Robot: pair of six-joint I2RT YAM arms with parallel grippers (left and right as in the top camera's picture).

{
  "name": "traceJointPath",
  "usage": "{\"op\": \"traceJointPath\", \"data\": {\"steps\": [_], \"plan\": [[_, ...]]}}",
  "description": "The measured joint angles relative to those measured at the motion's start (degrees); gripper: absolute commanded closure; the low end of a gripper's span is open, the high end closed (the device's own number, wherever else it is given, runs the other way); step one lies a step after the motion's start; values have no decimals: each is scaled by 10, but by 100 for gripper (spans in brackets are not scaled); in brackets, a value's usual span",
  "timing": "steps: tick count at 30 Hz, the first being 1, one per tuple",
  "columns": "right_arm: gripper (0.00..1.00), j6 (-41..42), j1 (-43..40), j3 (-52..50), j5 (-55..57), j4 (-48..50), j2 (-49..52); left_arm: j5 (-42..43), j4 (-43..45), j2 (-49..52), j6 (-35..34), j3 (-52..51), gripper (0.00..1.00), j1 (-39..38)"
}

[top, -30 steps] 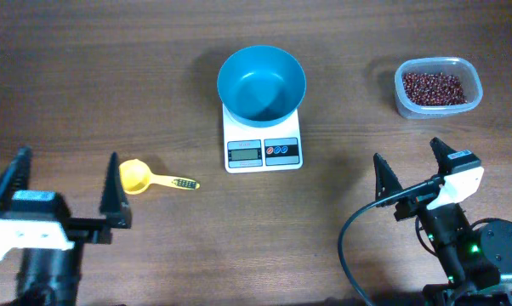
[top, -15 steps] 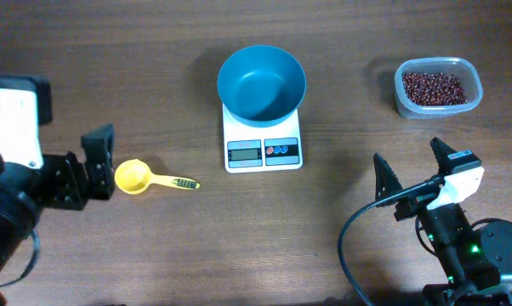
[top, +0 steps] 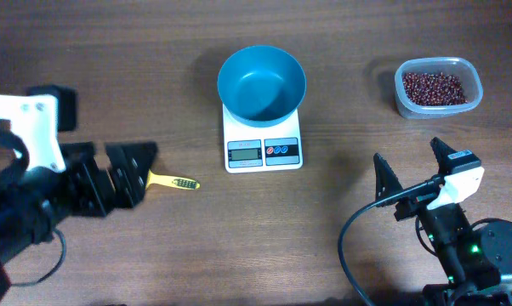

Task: Scoop item into bowl and weigh 50g on scale
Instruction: 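Move the left gripper to the yellow scoop and grasp its bowl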

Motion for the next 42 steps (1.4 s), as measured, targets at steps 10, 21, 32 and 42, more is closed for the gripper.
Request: {"op": "traceJointPath", "data": {"steps": [10,21,32,42], "plan": [[1,0,0,0,0,0,0,-298,-66,243,-315,0,1,1],[1,0,0,0,0,0,0,-311,51,377,-355,-95,1,1],[1,0,0,0,0,0,0,-306,174,389,-365,-170,1,1],[1,0,0,0,0,0,0,-308,231,464,-366,-171,12,1]]}}
